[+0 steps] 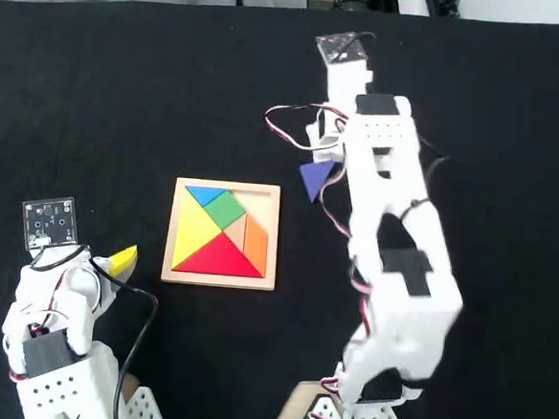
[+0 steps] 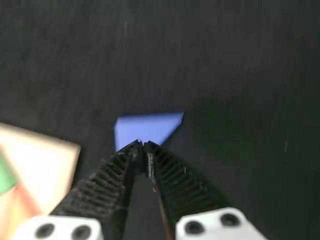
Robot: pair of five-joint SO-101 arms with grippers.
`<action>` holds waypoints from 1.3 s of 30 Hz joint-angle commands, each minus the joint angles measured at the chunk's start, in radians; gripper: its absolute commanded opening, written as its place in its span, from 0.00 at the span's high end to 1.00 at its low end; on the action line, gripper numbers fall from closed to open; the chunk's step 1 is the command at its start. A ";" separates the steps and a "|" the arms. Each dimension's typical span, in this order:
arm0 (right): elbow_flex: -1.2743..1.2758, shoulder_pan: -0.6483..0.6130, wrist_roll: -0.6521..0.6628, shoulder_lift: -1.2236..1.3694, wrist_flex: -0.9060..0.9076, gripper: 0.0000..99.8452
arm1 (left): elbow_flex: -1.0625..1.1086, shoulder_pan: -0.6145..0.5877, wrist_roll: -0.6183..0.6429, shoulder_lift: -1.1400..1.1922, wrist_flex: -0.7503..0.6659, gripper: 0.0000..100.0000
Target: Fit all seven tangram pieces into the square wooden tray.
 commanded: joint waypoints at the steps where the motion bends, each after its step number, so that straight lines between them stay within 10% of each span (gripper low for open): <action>1: -0.180 0.031 0.068 0.182 -0.109 0.99 | 0.016 0.008 -0.005 -0.012 0.005 0.60; 24: -0.685 0.140 0.331 0.495 0.628 0.99 | 0.016 0.010 -0.005 -0.012 0.005 0.60; 39: -0.479 0.135 0.322 0.318 0.333 0.99 | 0.016 0.010 -0.005 -0.012 0.005 0.60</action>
